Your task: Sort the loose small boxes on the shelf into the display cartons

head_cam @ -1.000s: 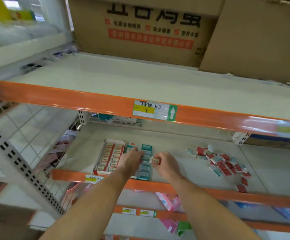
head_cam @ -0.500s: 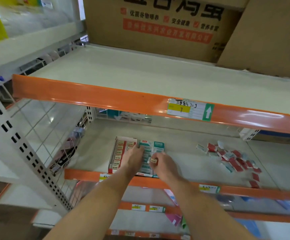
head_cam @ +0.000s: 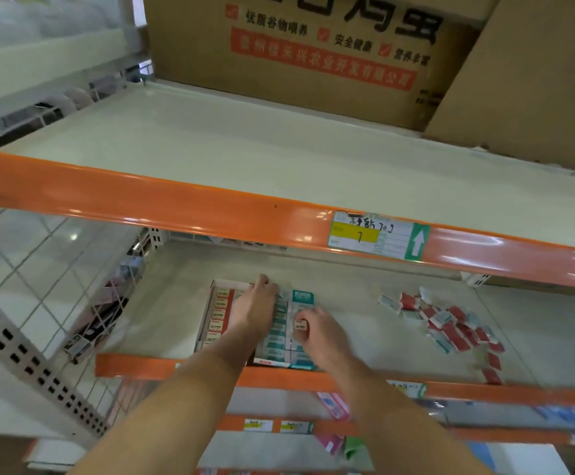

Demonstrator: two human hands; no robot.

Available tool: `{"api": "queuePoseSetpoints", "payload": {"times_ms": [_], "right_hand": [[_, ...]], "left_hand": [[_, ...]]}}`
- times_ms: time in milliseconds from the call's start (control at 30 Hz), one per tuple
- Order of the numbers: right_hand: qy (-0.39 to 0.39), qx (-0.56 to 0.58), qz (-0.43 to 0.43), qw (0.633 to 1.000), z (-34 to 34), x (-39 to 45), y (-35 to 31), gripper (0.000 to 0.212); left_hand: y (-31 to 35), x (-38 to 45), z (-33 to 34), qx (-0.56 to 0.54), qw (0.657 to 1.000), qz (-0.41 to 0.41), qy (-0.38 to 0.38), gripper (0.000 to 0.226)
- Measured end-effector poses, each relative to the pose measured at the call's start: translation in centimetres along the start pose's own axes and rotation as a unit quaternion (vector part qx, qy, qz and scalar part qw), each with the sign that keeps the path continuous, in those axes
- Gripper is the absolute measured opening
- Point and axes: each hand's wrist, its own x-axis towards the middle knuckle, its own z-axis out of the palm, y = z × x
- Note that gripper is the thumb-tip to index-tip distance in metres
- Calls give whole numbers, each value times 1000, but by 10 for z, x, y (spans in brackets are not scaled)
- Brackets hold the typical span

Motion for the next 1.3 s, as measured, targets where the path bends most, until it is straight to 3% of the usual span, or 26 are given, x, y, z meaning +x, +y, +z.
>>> {"api": "queuePoseSetpoints", "payload": {"times_ms": [100, 233, 600, 833, 1067, 1300], "right_hand": [[5, 10, -3, 1000, -3, 5, 1, 29], [3, 14, 1, 1000, -6, 10, 1, 31], [34, 8, 23, 999, 1, 6, 0, 29], [31, 19, 23, 999, -1, 8, 5, 30], [46, 25, 13, 999, 0, 14, -3, 30], [44, 25, -18, 999, 5, 24, -33, 33]], "left_hand": [[-2, 13, 7, -14, 999, 16, -34, 42], [1, 12, -9, 19, 997, 40, -67, 22], [2, 6, -5, -1, 1000, 27, -12, 14], [2, 7, -6, -15, 999, 33, -31, 5], [-8, 6, -16, -20, 996, 80, -35, 21], [-33, -7, -45, -16, 998, 48, 29, 19]]}}
